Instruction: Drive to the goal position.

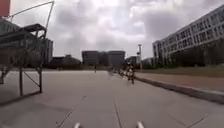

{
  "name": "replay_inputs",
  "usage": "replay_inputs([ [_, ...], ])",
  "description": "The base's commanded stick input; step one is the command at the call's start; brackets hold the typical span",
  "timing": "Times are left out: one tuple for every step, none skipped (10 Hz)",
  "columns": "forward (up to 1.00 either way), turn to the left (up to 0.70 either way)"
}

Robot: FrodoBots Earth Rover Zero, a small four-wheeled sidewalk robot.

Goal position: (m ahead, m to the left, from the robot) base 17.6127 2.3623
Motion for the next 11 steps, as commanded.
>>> replay_inputs([
  [0.6, 0.15],
  [0.6, 0.15],
  [0.6, 0.15],
  [0.6, 0.15],
  [0.6, 0.15],
  [0.6, 0.15],
  [0.6, 0.15],
  [0.6, 0.15],
  [0.6, 0.15],
  [0.6, 0.15],
  [0.6, 0.15],
])
